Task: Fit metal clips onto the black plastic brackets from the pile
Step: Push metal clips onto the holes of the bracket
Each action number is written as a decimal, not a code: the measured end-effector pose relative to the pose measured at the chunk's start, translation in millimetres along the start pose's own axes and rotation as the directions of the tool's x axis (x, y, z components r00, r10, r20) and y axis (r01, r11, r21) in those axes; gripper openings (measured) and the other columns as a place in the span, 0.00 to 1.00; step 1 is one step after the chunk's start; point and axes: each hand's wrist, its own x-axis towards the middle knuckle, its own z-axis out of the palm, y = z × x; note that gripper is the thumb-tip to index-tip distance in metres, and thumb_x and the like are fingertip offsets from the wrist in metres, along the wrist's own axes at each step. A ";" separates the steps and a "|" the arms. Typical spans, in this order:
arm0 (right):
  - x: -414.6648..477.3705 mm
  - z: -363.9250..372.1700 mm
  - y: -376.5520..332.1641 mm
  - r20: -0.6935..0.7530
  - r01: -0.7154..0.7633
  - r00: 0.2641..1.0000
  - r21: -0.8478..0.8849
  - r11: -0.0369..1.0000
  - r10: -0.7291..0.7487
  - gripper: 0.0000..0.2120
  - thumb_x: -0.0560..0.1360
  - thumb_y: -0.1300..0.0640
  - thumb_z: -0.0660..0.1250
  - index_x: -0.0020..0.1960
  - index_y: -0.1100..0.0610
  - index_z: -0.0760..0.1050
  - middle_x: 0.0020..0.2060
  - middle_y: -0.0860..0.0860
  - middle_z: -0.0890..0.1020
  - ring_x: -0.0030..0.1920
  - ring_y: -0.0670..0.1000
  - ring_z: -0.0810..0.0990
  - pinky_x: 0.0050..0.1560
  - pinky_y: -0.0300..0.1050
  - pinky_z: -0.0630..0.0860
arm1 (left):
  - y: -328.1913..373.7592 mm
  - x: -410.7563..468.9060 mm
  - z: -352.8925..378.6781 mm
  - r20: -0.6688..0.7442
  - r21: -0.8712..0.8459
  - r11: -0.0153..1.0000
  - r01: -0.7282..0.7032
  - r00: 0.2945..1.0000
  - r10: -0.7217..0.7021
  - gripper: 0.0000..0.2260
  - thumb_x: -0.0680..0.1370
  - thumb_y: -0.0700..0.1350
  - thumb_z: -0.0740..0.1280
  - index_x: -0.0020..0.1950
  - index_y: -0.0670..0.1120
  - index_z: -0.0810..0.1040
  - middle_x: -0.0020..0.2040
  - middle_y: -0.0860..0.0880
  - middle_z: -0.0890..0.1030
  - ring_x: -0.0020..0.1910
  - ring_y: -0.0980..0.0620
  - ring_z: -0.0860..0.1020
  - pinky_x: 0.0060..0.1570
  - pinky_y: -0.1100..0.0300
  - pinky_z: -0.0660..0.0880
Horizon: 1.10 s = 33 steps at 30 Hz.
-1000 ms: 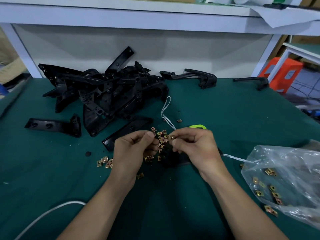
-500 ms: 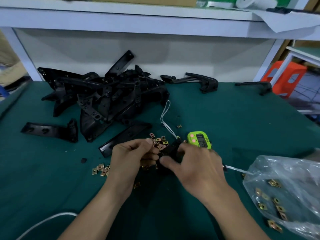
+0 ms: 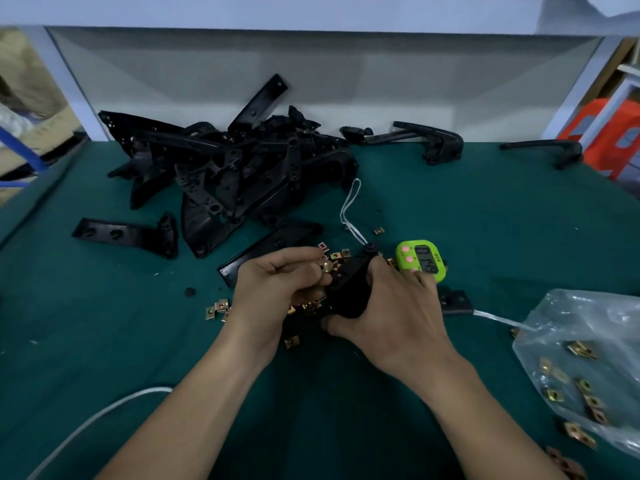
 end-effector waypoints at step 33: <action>2.5 -3.7 -4.8 -0.034 0.312 0.934 -0.413 0.856 -0.356 0.21 0.50 0.64 0.72 0.29 0.48 0.63 0.25 0.45 0.69 0.36 0.52 0.73 0.50 0.47 0.60 | -1.2 6.1 -12.1 0.188 0.120 0.991 0.067 0.978 -0.089 0.04 0.71 0.33 0.75 0.42 0.41 0.88 0.35 0.40 0.84 0.30 0.52 0.80 0.31 0.64 0.77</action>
